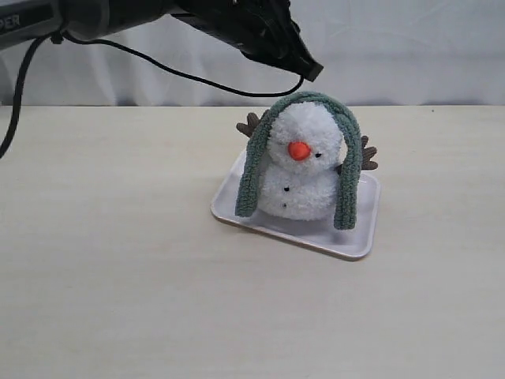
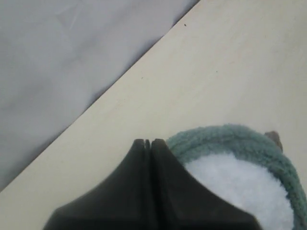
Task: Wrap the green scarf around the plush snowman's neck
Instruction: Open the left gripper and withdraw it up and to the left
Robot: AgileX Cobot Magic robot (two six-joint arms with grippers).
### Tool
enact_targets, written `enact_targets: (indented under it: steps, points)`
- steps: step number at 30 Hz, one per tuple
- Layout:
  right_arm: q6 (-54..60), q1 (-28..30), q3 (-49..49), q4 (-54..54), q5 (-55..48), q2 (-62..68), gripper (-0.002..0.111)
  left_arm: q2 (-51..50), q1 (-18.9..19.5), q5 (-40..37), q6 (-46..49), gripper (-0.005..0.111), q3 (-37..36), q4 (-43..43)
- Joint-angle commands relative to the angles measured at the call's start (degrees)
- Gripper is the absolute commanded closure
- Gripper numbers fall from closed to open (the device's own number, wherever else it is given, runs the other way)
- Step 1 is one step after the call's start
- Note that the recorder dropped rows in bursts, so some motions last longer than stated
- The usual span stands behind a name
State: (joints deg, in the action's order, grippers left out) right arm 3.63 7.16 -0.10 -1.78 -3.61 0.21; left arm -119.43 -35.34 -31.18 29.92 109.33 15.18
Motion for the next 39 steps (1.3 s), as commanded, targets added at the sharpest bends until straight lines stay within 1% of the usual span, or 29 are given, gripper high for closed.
enact_targets:
  steps: [1, 2, 3, 4, 5, 6, 7, 8, 9, 11, 12, 13, 14, 15, 16, 17, 20, 22, 23, 25, 39]
  points:
    - [0.1, 0.0, 0.1, -0.1, 0.4, -0.2, 0.104, 0.5, 4.4, -4.0, 1.2, 0.107, -1.2, 1.4]
    - [0.1, 0.0, 0.1, -0.1, 0.4, -0.2, 0.104, 0.5, 5.4, -4.0, 2.3, 0.107, -1.9, 2.7]
    - [0.1, 0.0, 0.1, -0.1, 0.4, -0.2, 0.104, 0.5, 7.3, -4.0, 5.9, 0.107, -3.7, 6.9]
    - [0.1, 0.0, 0.1, -0.1, 0.4, -0.2, 0.104, 0.5, 8.4, -3.9, 8.3, 0.107, -4.8, 10.3]
    - [0.1, 0.0, 0.1, -0.1, 0.4, -0.2, 0.104, 0.5, 10.7, -3.7, 15.5, 0.107, -7.4, 19.6]
    - [0.1, 0.0, 0.1, -0.1, 0.4, -0.2, 0.104, 0.5, 11.7, -3.7, 18.7, 0.107, -8.5, 23.7]
    - [0.1, 0.0, 0.1, -0.1, 0.4, -0.2, 0.104, 0.5, 13.9, -4.7, 26.5, 0.107, -11.2, 33.7]
    - [0.1, 0.0, 0.1, -0.1, 0.4, -0.2, 0.104, 0.5, 14.8, -5.6, 29.1, 0.107, -12.1, 37.0]
    - [0.2, 0.0, 0.1, -0.1, 0.4, -0.2, 0.104, 0.6, 16.3, -7.0, 33.8, 0.107, -14.4, 42.4]
    - [0.2, 0.0, 0.1, -0.1, 0.4, -0.2, 0.104, 1.7, 17.0, -6.1, 35.0, 0.107, -18.0, 43.4]
    - [0.2, 0.0, 0.1, -0.1, 0.4, -0.2, 0.104, 3.4, 17.3, -2.9, 36.1, 0.107, -21.7, 43.9]
    - [0.2, 0.0, 0.1, -0.1, 0.4, -0.2, 0.104, 4.4, 17.3, -1.1, 37.2, 0.107, -23.5, 44.1]
    - [0.2, 0.0, 0.1, -0.1, 0.4, -0.2, 0.104, 7.6, 17.3, 3.8, 40.0, 0.107, -28.3, 46.7]
    - [0.2, 0.0, 0.1, -0.1, 0.4, -0.2, 0.104, 9.2, 17.3, 5.5, 41.7, 0.107, -30.3, 48.2]
    - [0.2, 0.0, 0.1, -0.1, 0.4, -0.2, 0.104, 13.3, 17.3, 8.8, 46.7, 0.107, -35.2, 51.8]
    - [0.2, 0.0, 0.1, -0.1, 0.4, -0.2, 0.104, 17.2, 17.3, 10.2, 50.0, 0.107, -38.9, 54.0]
    - [0.2, 0.0, 0.1, -0.1, 0.4, -0.2, 0.104, 26.0, 17.3, 12.4, 52.9, 0.107, -45.7, 58.0]
    - [0.2, 0.0, 0.1, -0.1, 0.4, -0.2, 0.104, 32.3, 17.3, 15.6, 53.4, 0.107, -49.6, 60.0]
    - [0.1, 0.0, 0.1, -0.1, 0.4, -0.2, 0.104, 36.4, 17.3, 17.6, 54.9, 0.107, -52.3, 60.6]
    - [0.1, 0.0, 0.1, -0.1, 0.4, -0.2, 0.104, 42.6, 17.3, 18.9, 55.6, 0.107, -56.2, 60.6]
    - [0.1, 0.0, 0.1, -0.1, 0.4, -0.2, 0.104, 67.4, 17.3, 18.3, 55.5, 0.107, -69.7, 62.9]
